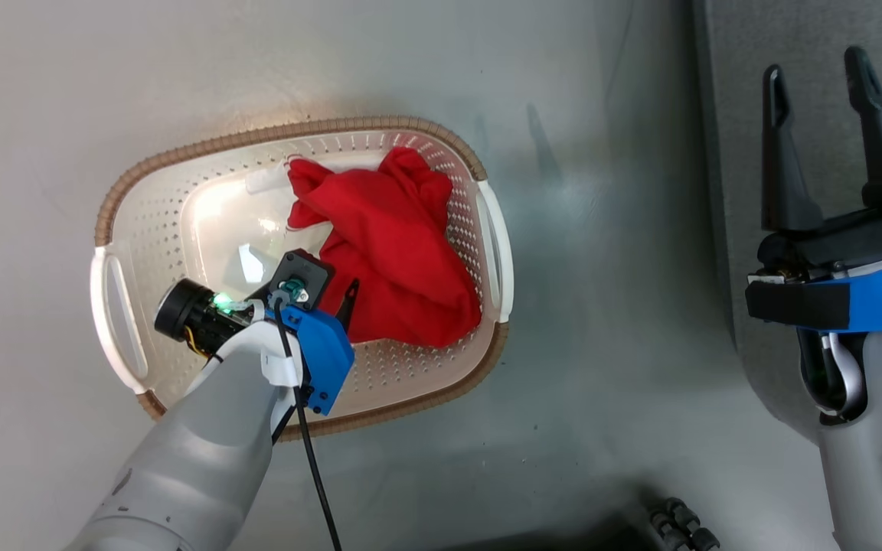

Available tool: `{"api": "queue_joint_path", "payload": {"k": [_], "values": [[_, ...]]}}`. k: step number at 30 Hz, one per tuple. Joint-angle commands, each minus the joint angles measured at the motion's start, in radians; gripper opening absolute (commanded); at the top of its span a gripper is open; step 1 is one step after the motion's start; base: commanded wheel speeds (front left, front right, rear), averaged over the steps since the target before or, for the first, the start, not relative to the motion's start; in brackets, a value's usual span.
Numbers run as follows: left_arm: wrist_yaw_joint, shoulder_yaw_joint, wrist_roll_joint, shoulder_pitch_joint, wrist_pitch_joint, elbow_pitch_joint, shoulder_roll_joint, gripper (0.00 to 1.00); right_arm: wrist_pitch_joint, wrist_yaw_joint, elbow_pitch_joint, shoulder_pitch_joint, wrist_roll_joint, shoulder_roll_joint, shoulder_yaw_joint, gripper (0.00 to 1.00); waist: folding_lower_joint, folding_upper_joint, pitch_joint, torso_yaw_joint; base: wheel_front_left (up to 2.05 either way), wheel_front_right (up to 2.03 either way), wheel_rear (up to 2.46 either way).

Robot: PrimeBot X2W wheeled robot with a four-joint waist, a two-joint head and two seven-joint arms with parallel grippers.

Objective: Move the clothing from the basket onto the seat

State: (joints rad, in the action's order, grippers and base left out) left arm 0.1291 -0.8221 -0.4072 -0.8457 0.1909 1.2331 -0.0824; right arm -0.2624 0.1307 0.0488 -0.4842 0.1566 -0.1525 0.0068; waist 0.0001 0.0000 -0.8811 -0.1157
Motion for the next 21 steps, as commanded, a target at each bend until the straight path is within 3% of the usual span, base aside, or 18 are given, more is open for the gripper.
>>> {"api": "queue_joint_path", "payload": {"k": [1,21], "values": [[0.002,-0.006,-0.006,-0.021,-0.005,0.004,-0.004,1.0,-0.004,0.0,-0.007,-0.017,-0.006,-0.006,0.001,1.0,-0.0001,0.0,-0.022,0.004,0.0,0.0,0.0],[0.002,-0.168,-0.193,-0.118,-0.048,-0.032,0.011,1.0,-0.004,0.0,-0.078,-0.048,-0.019,-0.027,0.002,1.0,-0.0001,0.0,-0.163,0.015,0.0,0.0,0.0]]}}
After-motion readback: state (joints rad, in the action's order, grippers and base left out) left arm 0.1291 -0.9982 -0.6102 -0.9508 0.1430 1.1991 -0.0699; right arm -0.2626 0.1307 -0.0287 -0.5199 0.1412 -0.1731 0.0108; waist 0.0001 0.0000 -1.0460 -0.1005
